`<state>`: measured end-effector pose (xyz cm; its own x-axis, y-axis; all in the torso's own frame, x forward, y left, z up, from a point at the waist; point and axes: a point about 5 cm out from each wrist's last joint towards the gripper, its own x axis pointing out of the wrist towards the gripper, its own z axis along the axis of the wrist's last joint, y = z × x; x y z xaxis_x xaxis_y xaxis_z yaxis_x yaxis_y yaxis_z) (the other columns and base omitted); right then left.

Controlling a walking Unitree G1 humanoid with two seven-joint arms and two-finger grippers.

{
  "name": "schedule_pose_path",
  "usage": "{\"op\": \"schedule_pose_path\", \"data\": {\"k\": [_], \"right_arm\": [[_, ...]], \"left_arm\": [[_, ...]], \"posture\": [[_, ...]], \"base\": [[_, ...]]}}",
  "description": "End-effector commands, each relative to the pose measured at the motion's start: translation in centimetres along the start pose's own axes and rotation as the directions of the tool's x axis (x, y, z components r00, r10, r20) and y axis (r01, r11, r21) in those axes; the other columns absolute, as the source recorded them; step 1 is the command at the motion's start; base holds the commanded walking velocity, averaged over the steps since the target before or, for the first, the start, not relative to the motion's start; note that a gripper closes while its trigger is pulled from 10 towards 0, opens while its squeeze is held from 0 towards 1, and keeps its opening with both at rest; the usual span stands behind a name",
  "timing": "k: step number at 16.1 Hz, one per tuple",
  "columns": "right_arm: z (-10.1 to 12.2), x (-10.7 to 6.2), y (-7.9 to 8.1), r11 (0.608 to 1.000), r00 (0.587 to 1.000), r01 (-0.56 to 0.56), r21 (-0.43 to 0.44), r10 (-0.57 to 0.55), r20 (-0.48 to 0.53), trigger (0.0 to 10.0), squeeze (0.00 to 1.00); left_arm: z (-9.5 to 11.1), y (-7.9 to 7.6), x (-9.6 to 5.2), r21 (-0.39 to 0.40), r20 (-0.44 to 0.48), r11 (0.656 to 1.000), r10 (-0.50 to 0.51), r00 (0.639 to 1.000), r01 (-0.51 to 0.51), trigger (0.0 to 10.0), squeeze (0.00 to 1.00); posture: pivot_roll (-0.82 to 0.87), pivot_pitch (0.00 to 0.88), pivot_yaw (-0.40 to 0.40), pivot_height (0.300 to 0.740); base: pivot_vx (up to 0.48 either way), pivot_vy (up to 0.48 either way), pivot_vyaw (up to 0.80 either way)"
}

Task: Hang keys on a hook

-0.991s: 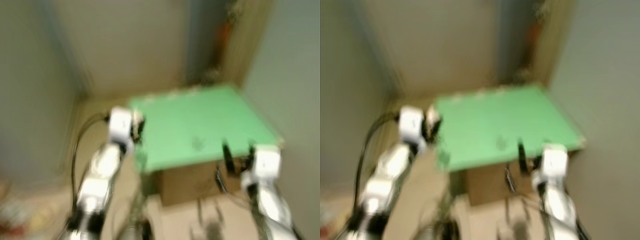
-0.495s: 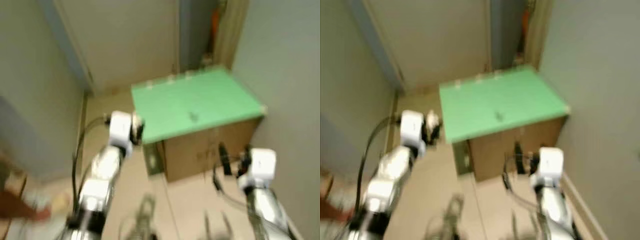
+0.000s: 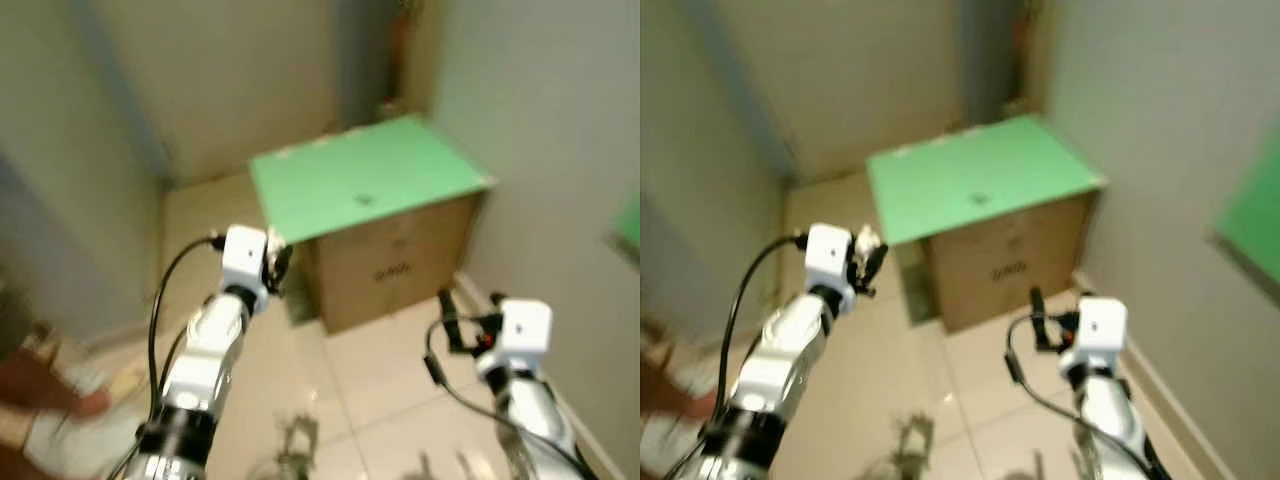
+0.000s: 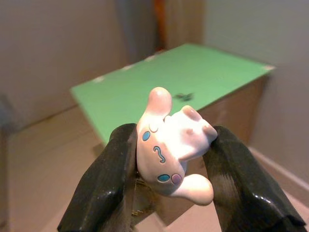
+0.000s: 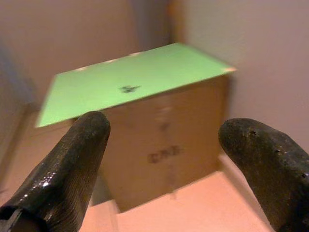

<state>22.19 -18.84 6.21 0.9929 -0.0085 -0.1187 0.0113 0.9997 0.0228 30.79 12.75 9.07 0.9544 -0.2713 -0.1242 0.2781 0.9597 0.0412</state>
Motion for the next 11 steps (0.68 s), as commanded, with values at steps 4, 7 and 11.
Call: {"op": "schedule_pose_path", "data": {"k": [4, 7, 11], "right_arm": [[-0.2, 0.2, 0.4, 1.000, 1.000, -0.016, 0.006, 0.016, -0.012, 10.0, 0.00], [-0.4, 0.2, 0.1, 1.000, 1.000, -0.022, 0.008, 0.022, -0.020, 10.0, 0.00], [-0.6, 0.2, 0.0, 0.999, 0.999, -0.019, 0.032, 0.020, -0.030, 10.0, 0.00]], "left_arm": [[1.2, 0.3, 0.9, 0.063, 0.035, 0.998, -0.027, 0.999, 0.025, 10.0, 0.00], [1.5, 0.5, 1.5, 0.090, 0.030, 0.994, -0.058, 0.998, 0.055, 10.0, 0.00], [1.7, 1.1, 2.8, 0.103, -0.010, 0.987, -0.124, 0.992, 0.124, 10.0, 0.00]], "posture": [[-0.22, 0.000, 0.112, 0.740], [-0.22, 0.000, 0.114, 0.740], [-0.22, 0.000, 0.116, 0.740]], "base": [[0.000, 0.000, -0.77], [0.000, 0.000, -0.77], [0.000, 0.000, -0.77]]}}
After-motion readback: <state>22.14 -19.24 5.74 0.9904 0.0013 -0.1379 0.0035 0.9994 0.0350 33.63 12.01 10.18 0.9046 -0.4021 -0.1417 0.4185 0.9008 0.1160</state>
